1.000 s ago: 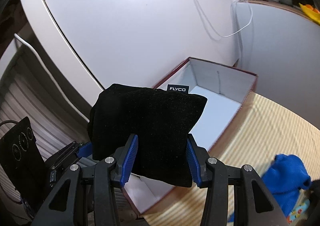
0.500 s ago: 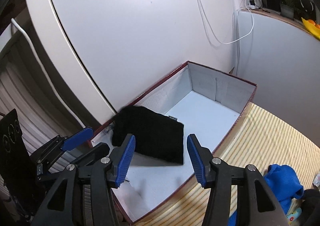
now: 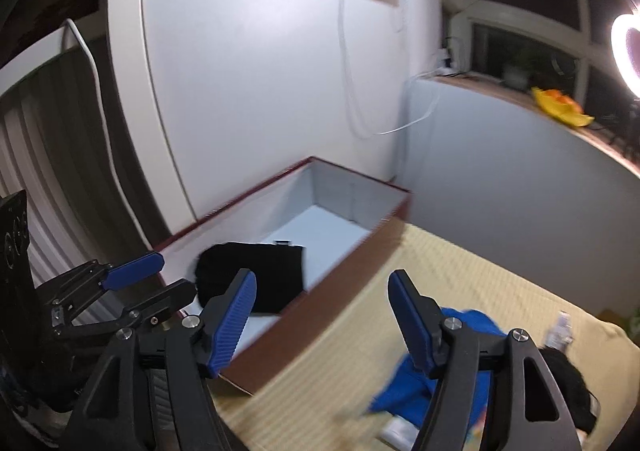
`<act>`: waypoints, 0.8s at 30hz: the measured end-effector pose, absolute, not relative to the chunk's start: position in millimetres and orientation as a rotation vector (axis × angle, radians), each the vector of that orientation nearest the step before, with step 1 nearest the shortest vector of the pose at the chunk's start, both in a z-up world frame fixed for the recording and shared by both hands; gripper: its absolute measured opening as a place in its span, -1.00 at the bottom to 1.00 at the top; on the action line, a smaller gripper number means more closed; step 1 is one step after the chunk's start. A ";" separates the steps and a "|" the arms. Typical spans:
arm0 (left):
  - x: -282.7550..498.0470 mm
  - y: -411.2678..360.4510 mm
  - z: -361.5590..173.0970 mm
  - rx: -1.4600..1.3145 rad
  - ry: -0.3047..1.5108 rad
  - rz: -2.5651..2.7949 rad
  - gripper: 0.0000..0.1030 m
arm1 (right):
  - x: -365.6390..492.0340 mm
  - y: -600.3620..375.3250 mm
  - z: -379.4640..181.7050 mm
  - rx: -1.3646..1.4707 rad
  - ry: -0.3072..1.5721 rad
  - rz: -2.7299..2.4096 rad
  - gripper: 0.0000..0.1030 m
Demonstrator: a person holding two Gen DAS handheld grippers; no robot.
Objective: Organize soft objects
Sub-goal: 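Move the right tool back over the pink labelled package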
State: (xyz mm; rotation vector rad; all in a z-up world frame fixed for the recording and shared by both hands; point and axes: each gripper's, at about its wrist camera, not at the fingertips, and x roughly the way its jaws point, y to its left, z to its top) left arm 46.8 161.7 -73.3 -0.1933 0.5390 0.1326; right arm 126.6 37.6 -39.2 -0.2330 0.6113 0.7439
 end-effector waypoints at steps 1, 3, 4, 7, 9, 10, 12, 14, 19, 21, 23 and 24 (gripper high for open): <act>47.3 155.3 -73.0 -0.189 0.540 0.117 -0.02 | 124.7 28.0 -38.8 -0.228 0.608 0.728 0.26; 49.2 141.3 -72.3 -0.183 0.540 0.083 -0.02 | 122.4 11.7 -39.2 -0.216 0.607 0.706 0.26; 48.7 135.8 -71.4 -0.178 0.541 0.066 -0.02 | 120.8 3.0 -39.2 -0.209 0.607 0.693 0.26; 48.5 116.0 -69.4 -0.158 0.538 0.023 -0.02 | 116.0 -22.8 -39.6 -0.199 0.598 0.642 0.26; 50.1 103.5 -68.4 -0.147 0.541 -0.006 -0.02 | 115.4 -37.7 -40.7 -0.199 0.599 0.612 0.26; 51.4 97.5 -68.2 -0.142 0.543 -0.021 -0.02 | 115.5 -45.1 -40.8 -0.197 0.598 0.595 0.26; 52.9 85.3 -67.9 -0.130 0.548 -0.047 -0.02 | 113.4 -56.7 -41.5 -0.196 0.592 0.569 0.26; 53.6 73.7 -68.9 -0.121 0.554 -0.073 -0.02 | 111.3 -71.2 -42.2 -0.194 0.587 0.536 0.26; 55.3 44.0 -72.5 -0.099 0.574 -0.134 -0.02 | 109.6 -102.2 -48.3 -0.190 0.596 0.473 0.26; 55.9 32.9 -74.5 -0.089 0.585 -0.157 -0.02 | 109.3 -115.0 -51.7 -0.180 0.606 0.457 0.26; 57.4 22.6 -77.7 -0.084 0.600 -0.179 -0.01 | 108.7 -128.7 -54.5 -0.167 0.616 0.443 0.26; 57.4 18.1 -78.8 -0.084 0.607 -0.188 -0.01 | 108.0 -135.7 -55.9 -0.163 0.618 0.435 0.26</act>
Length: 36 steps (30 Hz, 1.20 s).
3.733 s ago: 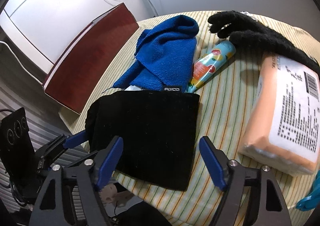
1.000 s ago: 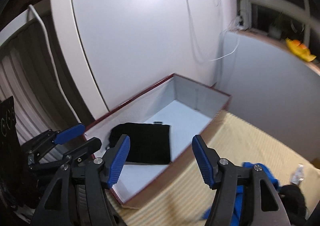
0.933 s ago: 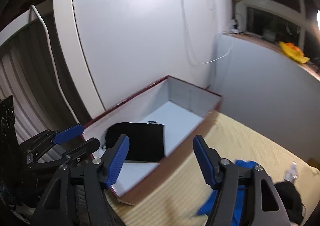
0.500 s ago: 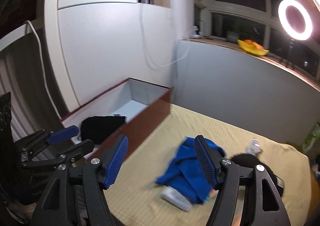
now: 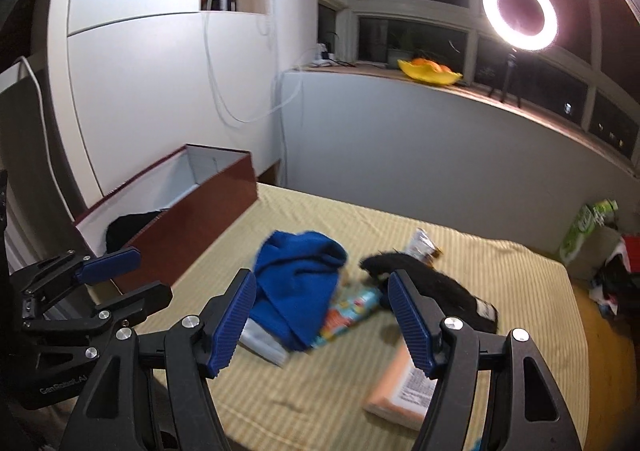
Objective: Organize soft objects
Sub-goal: 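Move the right tool back over the pink labelled package, then close the right tool on the pink package and lift it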
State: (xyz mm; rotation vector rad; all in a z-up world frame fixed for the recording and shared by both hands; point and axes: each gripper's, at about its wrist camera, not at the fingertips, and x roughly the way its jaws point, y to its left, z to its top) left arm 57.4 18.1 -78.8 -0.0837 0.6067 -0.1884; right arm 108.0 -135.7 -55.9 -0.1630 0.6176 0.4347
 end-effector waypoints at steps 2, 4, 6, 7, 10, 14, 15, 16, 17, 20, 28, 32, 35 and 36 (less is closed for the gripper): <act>58.8 8.9 -81.3 -0.081 0.621 -0.208 0.03 | 107.7 -152.2 -58.6 -0.149 0.625 0.421 0.26; 59.9 0.3 -84.2 -0.079 0.633 -0.226 0.12 | 108.4 -169.8 -62.2 -0.119 0.648 0.418 0.26; 62.4 -7.3 -88.1 -0.082 0.653 -0.249 0.24 | 110.8 -190.5 -66.3 -0.074 0.677 0.426 0.26; 63.3 -11.0 -89.6 -0.084 0.662 -0.257 0.28 | 111.9 -200.7 -68.7 -0.052 0.692 0.428 0.26; 68.2 -21.5 -96.0 -0.106 0.697 -0.291 0.31 | 118.3 -232.5 -77.1 0.024 0.749 0.441 0.26; 77.6 -37.4 -106.2 -0.136 0.752 -0.354 0.31 | 126.8 -263.0 -88.0 0.085 0.809 0.456 0.26; 80.3 -40.7 -108.5 -0.143 0.765 -0.365 0.31 | 129.8 -269.6 -90.8 0.106 0.828 0.468 0.26; 83.5 -45.3 -111.7 -0.149 0.780 -0.380 0.31 | 134.1 -278.7 -94.7 0.145 0.854 0.475 0.26; 86.8 -49.9 -114.6 -0.155 0.795 -0.398 0.31 | 137.9 -284.6 -97.1 0.171 0.871 0.481 0.26; 95.8 -64.6 -123.3 -0.172 0.836 -0.449 0.31 | 149.5 -298.5 -107.0 0.238 0.926 0.493 0.26; 123.6 -90.6 -139.4 -0.213 0.921 -0.541 0.31 | 171.6 -306.7 -130.5 0.315 1.016 0.506 0.26; 134.2 -101.1 -147.4 -0.200 0.954 -0.561 0.31 | 181.1 -299.3 -141.1 0.317 1.049 0.518 0.26; 141.1 -107.4 -151.4 -0.191 0.973 -0.574 0.31 | 189.0 -295.4 -148.8 0.340 1.067 0.523 0.26; 142.2 -109.6 -151.7 -0.185 0.977 -0.578 0.31 | 192.0 -293.8 -151.4 0.345 1.074 0.520 0.26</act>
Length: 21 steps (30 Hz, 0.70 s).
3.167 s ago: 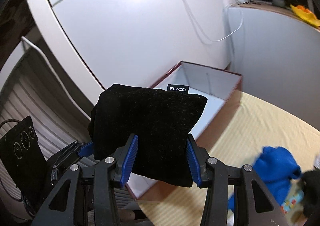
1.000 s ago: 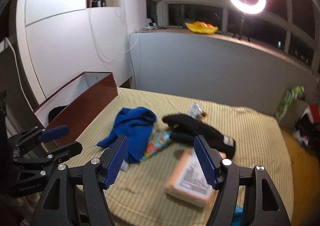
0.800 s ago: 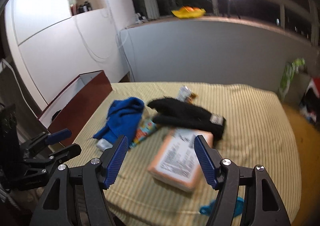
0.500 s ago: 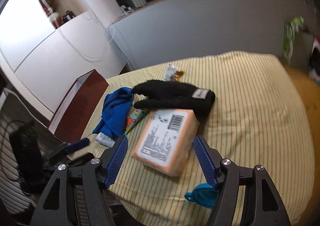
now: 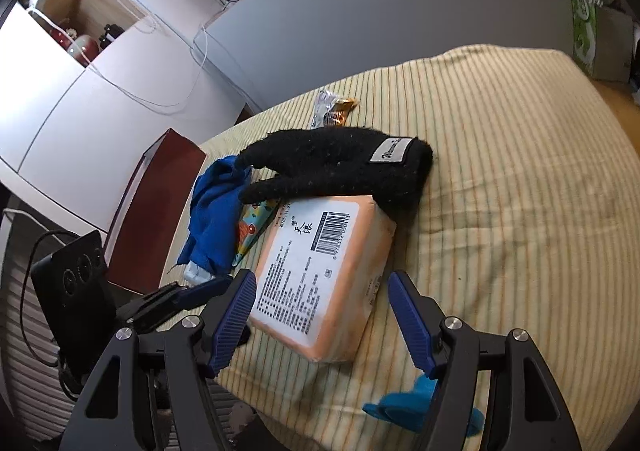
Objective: Organize soft objects
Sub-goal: 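Close the right tool on the pink package and lift it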
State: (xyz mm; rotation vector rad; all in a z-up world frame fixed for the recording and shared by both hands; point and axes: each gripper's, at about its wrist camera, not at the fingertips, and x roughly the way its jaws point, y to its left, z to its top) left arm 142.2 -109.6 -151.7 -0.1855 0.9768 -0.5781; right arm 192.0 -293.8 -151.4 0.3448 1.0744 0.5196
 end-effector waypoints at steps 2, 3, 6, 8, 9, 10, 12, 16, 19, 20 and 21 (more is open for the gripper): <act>144.8 -113.0 -153.0 -0.175 0.984 -0.582 0.31 | 195.8 -289.2 -155.2 0.340 1.087 0.517 0.26; 146.0 -115.1 -154.0 -0.170 0.988 -0.588 0.31 | 197.2 -286.7 -156.8 0.335 1.092 0.516 0.26; 149.0 -118.6 -157.2 -0.165 0.996 -0.592 0.31 | 202.5 -282.9 -160.7 0.323 1.107 0.520 0.26; 150.6 -118.4 -158.3 -0.169 0.998 -0.594 0.31 | 204.8 -279.1 -163.1 0.308 1.117 0.519 0.26; 151.1 -118.4 -158.5 -0.170 0.998 -0.598 0.31 | 205.6 -278.8 -164.0 0.306 1.119 0.519 0.26; 152.2 -119.6 -159.5 -0.167 0.999 -0.601 0.31 | 207.4 -276.9 -165.7 0.306 1.124 0.519 0.26; 152.7 -121.1 -159.4 -0.164 0.996 -0.609 0.30 | 209.9 -274.9 -169.9 0.312 1.136 0.519 0.23; 150.3 -123.1 -158.3 -0.155 0.990 -0.615 0.25 | 211.3 -271.9 -176.3 0.312 1.156 0.516 0.05; 147.4 -121.4 -157.0 -0.160 0.988 -0.617 0.24 | 208.4 -271.5 -176.3 0.310 1.152 0.511 0.02; 145.4 -120.8 -156.6 -0.161 0.990 -0.620 0.24 | 206.7 -271.8 -176.1 0.314 1.153 0.510 0.02; 141.9 -119.9 -155.4 -0.159 0.986 -0.623 0.24 | 204.9 -272.5 -175.8 0.316 1.154 0.511 0.02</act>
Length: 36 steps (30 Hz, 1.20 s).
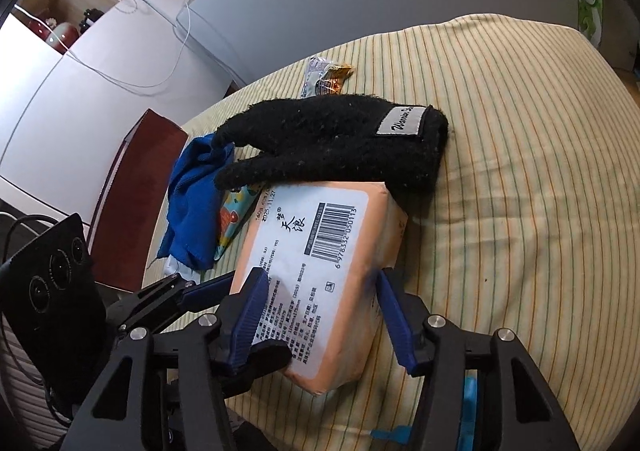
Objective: Organize soft objects
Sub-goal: 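Close the right tool on the pink package and lift it, then carry the package over the shoebox and open the right tool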
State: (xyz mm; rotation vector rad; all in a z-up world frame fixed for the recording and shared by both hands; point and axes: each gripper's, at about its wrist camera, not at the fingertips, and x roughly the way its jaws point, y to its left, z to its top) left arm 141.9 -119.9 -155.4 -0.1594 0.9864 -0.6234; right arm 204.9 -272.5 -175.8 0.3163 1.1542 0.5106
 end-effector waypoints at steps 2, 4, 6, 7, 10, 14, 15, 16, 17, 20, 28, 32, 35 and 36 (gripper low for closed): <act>138.2 -119.7 -154.4 -0.158 0.985 -0.630 0.24 | 199.5 -271.9 -174.8 0.308 1.154 0.509 0.02; 133.6 -119.7 -152.7 -0.164 0.983 -0.633 0.24 | 193.9 -271.5 -173.1 0.307 1.151 0.508 0.02; 128.3 -118.5 -151.6 -0.172 0.979 -0.635 0.24 | 187.2 -271.1 -171.4 0.315 1.149 0.511 0.02; 124.9 -117.0 -150.5 -0.174 0.975 -0.634 0.24 | 182.8 -269.9 -170.3 0.316 1.146 0.514 0.02; 114.0 -110.8 -145.7 -0.176 0.959 -0.624 0.24 | 172.7 -264.9 -165.7 0.301 1.134 0.524 0.02; 103.2 -96.4 -133.0 -0.177 0.915 -0.594 0.24 | 161.0 -248.4 -152.4 0.279 1.111 0.545 0.02; 101.0 -90.8 -128.0 -0.184 0.901 -0.586 0.24 | 160.0 -243.5 -149.2 0.274 1.106 0.550 0.02; 99.1 -84.3 -122.4 -0.188 0.884 -0.576 0.24 | 158.7 -238.3 -144.1 0.268 1.097 0.559 0.02; 97.6 -79.0 -117.7 -0.185 0.869 -0.552 0.24 | 157.6 -230.6 -136.9 0.258 1.084 0.574 0.02; 92.0 -61.7 -101.9 -0.174 0.818 -0.510 0.24 | 156.9 -210.4 -120.2 0.234 1.055 0.609 0.02; 88.1 1.4 -61.4 -0.198 0.713 -0.388 0.24 | 167.1 -140.1 -81.9 0.191 0.997 0.723 0.02; 92.1 41.5 -42.8 -0.208 0.665 -0.319 0.24 | 179.4 -95.2 -60.4 0.157 0.964 0.791 0.02; 93.5 69.4 -34.0 -0.215 0.639 -0.268 0.24 | 189.7 -58.4 -47.3 0.128 0.945 0.841 0.02; 95.0 81.7 -31.8 -0.223 0.632 -0.249 0.24 | 193.8 -44.7 -43.3 0.119 0.940 0.858 0.02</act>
